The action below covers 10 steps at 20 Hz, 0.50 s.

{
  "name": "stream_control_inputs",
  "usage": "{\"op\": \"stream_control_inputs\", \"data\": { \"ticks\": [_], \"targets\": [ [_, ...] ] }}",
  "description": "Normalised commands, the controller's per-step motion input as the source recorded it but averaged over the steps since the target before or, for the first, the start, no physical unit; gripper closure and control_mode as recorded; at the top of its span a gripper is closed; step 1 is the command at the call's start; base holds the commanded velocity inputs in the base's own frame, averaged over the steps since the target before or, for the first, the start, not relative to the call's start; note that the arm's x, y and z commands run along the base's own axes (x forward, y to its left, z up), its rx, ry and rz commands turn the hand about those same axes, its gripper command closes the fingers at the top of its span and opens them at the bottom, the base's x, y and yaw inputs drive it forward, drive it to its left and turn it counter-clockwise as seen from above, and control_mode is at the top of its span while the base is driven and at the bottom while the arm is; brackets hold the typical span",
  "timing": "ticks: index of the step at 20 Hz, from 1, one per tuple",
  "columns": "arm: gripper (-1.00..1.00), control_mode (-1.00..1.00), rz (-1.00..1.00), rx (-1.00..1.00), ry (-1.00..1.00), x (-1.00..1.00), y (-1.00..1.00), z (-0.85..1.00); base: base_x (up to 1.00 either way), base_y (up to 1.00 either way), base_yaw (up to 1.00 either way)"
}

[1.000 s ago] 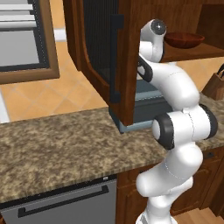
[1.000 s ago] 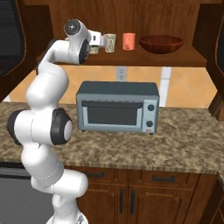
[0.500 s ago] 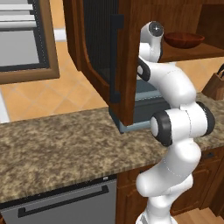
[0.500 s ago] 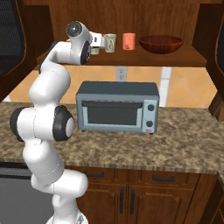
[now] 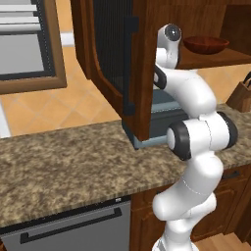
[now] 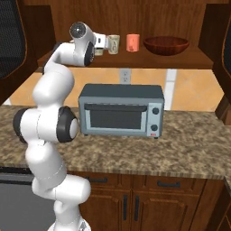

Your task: Gather all objects into one cabinet and sort the glasses and bowls to opposite sides.

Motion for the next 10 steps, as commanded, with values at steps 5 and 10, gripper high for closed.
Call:
{"op": "stream_control_inputs", "data": {
  "ticks": [5, 10],
  "targets": [
    [-1.0, -1.0, 0.0, 0.0, 0.0, 0.17, 0.0, -0.17, 0.0, 0.0, 0.0],
    [-1.0, -1.0, 0.0, 0.0, -0.01, 0.06, 0.0, -0.09, 0.0, 0.0, 0.0]
  ]
}}
